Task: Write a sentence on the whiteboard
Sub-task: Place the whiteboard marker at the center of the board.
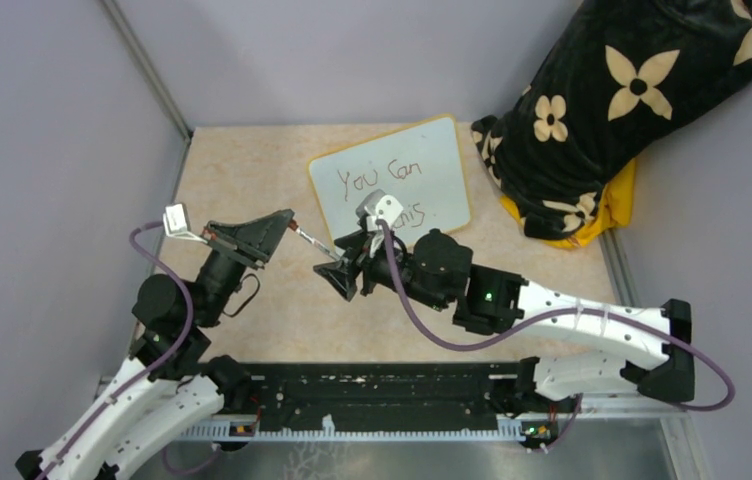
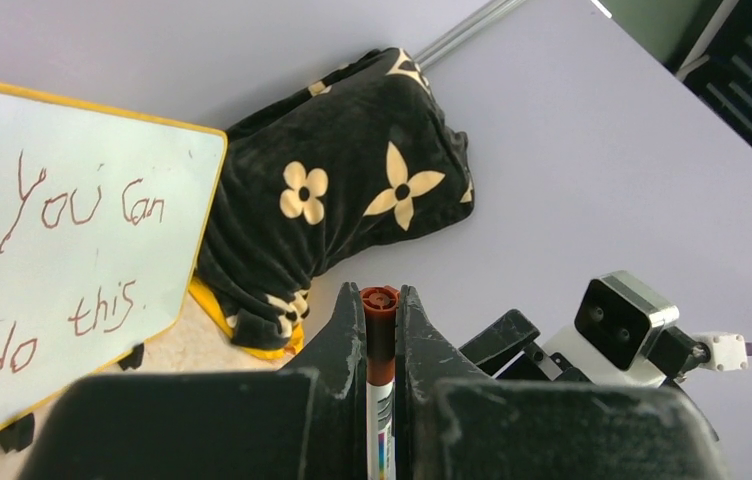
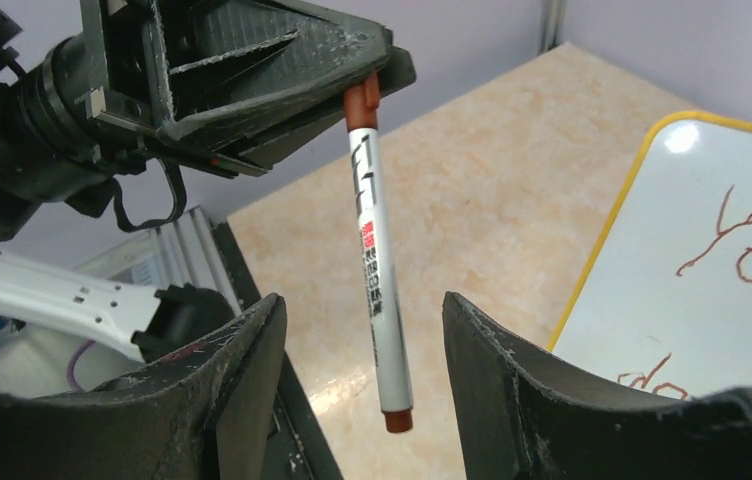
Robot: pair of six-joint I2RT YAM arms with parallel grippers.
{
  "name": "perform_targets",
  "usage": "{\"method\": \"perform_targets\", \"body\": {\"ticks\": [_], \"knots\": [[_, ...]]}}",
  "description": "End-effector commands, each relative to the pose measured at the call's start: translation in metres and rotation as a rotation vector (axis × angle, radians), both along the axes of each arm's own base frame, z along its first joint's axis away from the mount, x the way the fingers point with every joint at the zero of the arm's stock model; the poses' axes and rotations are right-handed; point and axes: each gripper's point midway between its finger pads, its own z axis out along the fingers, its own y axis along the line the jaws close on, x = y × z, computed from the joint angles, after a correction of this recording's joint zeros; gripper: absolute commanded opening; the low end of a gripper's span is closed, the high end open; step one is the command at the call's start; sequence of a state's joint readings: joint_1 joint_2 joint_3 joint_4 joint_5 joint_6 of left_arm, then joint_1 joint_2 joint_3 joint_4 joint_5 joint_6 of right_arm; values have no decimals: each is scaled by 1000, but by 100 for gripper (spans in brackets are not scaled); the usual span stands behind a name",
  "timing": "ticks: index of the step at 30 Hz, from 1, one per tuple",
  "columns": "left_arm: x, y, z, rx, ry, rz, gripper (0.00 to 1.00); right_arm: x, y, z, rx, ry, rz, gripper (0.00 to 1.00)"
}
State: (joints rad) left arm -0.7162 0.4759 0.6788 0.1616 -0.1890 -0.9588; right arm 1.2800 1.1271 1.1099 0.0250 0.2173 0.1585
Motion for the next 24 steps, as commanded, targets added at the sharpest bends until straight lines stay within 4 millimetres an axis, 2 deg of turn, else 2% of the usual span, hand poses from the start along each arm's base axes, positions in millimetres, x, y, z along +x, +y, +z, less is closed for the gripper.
{"method": "perform_targets", "body": {"ticks": [1,5,12,14,15,16,18,21,24], "knots": [[-2,-3,-15,38,22,-18,0,-3,13,20,29,18,36,58],[-4,-3,-21,45,28,-27,0,8,20,1,-56,42,-6,52],[-3,-4,-39,119,58,-18,1,12,25,-26,-129,39,-9,3],[-1,-4,-47,161,81,-8,18,13,24,-40,-169,38,-10,0],[0,-3,-54,193,101,1,32,13,24,-48,-193,38,-9,0],[1,-1,-59,219,115,11,38,14,22,-60,-223,39,-10,0],[3,4,-70,273,144,35,56,13,18,-85,-284,45,-10,0],[4,16,-89,359,190,89,74,10,12,-132,-391,69,1,0],[5,33,-106,436,229,159,87,5,5,-182,-498,110,21,0]]}}
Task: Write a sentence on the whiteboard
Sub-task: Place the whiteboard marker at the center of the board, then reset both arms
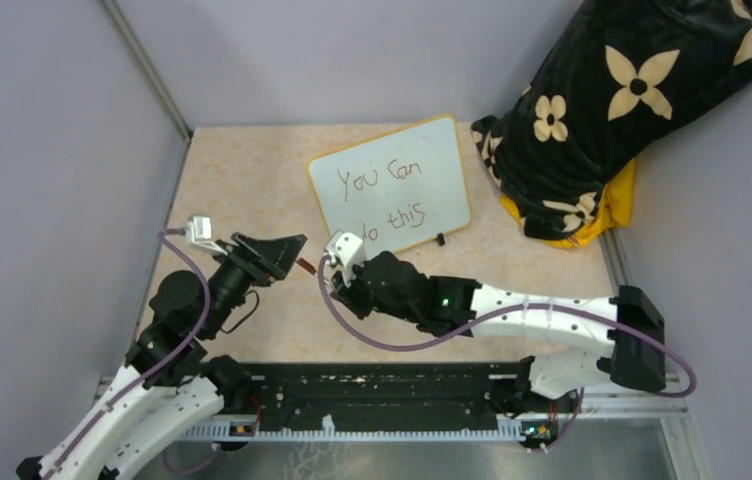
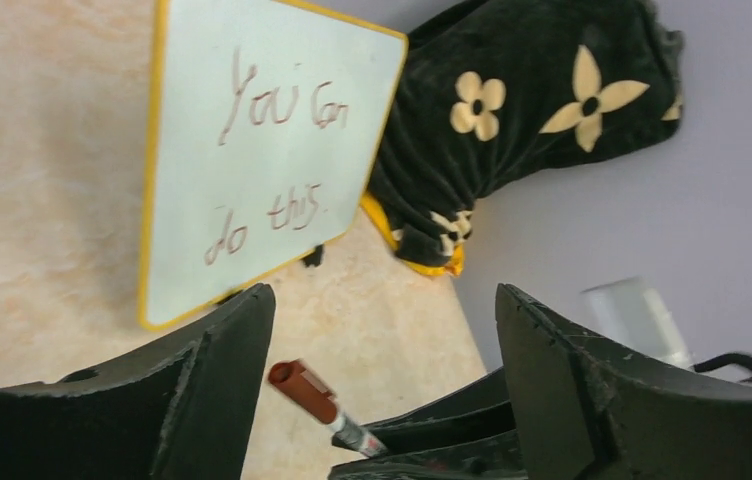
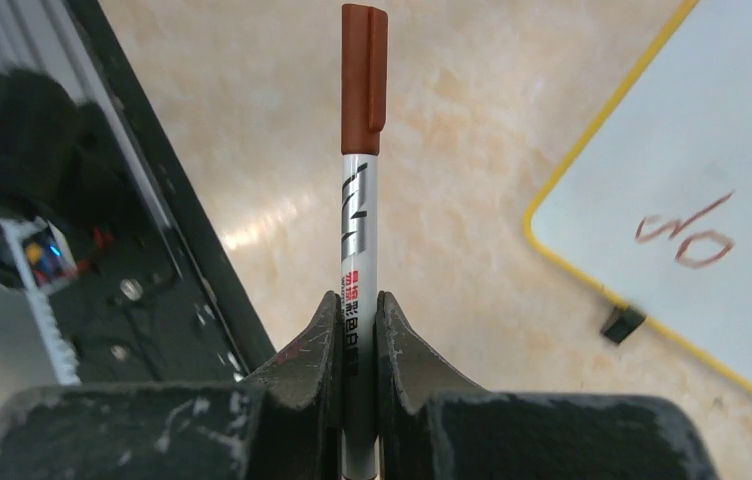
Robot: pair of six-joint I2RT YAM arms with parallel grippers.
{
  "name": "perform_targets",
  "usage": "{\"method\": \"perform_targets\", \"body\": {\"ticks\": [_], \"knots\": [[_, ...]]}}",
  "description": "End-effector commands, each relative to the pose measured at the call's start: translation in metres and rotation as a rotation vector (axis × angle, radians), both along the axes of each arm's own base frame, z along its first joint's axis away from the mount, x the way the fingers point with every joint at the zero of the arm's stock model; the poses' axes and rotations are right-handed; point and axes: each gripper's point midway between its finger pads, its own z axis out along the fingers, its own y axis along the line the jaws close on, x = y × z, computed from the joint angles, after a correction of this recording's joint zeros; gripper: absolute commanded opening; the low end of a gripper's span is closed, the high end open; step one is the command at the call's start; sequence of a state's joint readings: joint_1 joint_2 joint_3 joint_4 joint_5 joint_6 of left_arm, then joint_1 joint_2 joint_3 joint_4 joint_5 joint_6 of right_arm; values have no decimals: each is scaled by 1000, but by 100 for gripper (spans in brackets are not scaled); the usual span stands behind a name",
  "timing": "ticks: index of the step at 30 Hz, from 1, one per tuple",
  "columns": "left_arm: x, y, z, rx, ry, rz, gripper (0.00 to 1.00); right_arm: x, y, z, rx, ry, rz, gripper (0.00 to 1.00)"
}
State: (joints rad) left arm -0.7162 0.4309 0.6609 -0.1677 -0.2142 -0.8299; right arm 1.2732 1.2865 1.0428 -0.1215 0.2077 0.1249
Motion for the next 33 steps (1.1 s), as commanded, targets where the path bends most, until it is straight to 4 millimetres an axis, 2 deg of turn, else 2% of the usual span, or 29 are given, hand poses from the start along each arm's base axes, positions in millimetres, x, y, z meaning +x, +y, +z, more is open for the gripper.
{"method": "perform_targets", "body": {"ticks": [1,5,11,19,27,33], "knots": [[0,33,-26,163,56,126,92,-4,-11,-71,-162,49,17,0],[2,51,-39,242,70,200,99,-5,-15,-116,-253,90,13,0],[5,66,-57,332,99,266,99,15,-19,-156,-301,165,-50,0],[6,65,-73,400,126,254,99,30,-23,-183,-347,213,-100,0],[11,61,-86,460,170,247,99,49,-39,-203,-358,267,-192,20],[12,57,-92,483,189,230,99,50,-42,-210,-371,279,-199,33]]}}
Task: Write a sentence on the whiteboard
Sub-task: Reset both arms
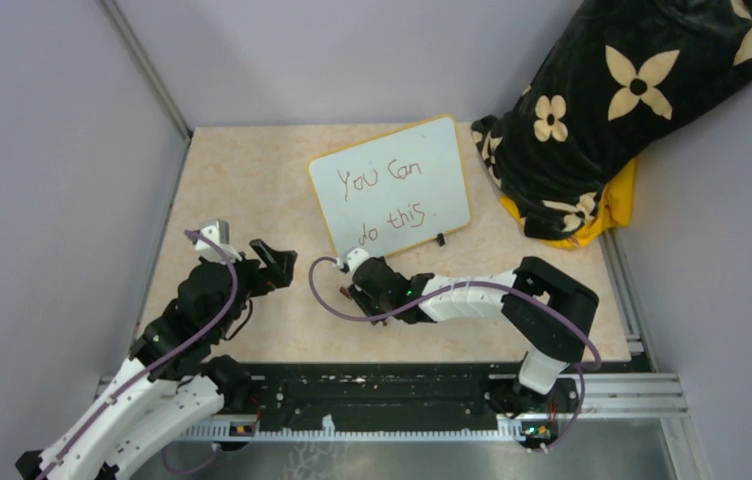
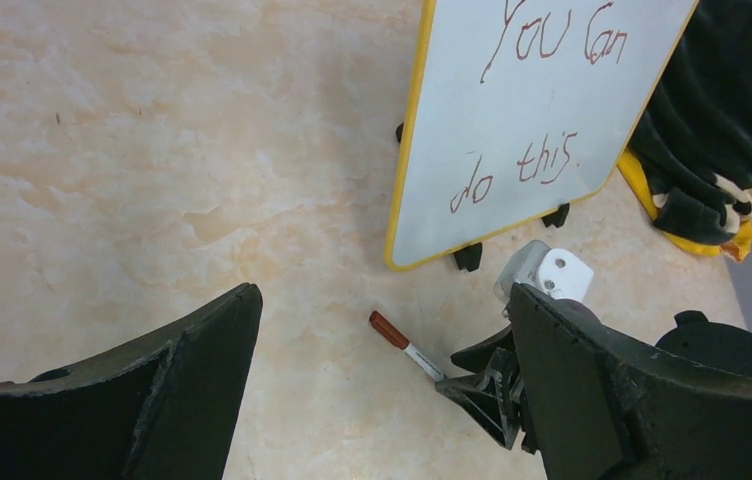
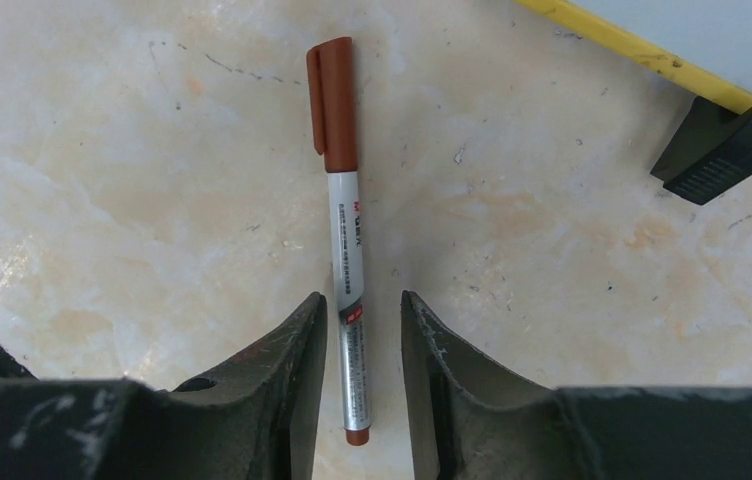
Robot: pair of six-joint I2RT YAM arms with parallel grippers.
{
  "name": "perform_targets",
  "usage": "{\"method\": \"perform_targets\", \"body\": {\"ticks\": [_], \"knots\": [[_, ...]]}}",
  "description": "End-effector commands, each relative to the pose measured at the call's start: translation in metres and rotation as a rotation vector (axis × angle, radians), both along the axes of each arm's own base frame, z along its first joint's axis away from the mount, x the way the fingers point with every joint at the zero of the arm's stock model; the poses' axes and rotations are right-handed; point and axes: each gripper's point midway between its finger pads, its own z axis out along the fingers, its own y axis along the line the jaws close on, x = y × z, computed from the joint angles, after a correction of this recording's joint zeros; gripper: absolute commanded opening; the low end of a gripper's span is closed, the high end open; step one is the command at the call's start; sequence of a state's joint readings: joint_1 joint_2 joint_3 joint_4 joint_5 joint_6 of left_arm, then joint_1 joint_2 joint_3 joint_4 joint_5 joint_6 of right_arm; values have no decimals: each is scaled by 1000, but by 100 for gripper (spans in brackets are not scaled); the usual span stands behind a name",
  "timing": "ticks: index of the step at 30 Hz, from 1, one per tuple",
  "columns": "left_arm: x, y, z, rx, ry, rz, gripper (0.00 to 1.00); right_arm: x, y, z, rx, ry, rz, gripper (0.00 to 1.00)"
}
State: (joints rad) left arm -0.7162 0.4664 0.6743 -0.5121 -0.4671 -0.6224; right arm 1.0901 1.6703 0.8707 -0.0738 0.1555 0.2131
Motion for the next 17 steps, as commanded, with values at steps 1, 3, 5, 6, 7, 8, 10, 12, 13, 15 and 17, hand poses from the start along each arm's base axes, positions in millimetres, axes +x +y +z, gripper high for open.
{"method": "perform_targets", "body": {"ticks": [1,3,5,6,7,8,10,12,13,15,17], "knots": [[-1,2,-2,27,12,2,99,5,8,4,41,-9,-19,36],[0,2,-2,33,9,-2,99,5,7,6,45,-9,-24,40],[0,2,-2,28,9,4,99,5,7,11,58,-13,-28,45],[1,3,-2,16,10,19,99,5,7,15,70,-18,-32,46],[2,5,-2,1,14,39,99,6,8,20,83,-25,-35,48],[3,6,-2,-14,20,60,99,6,8,26,99,-32,-37,49],[5,9,-4,-37,41,99,99,7,8,40,132,-51,-42,51],[7,9,-8,-51,67,129,99,9,7,53,167,-74,-52,53],[8,9,-9,-49,77,136,99,10,7,61,187,-88,-58,53],[9,9,-11,-35,90,142,99,11,4,74,218,-111,-71,54],[11,8,-10,-21,84,133,99,13,3,87,253,-134,-84,55]]}}
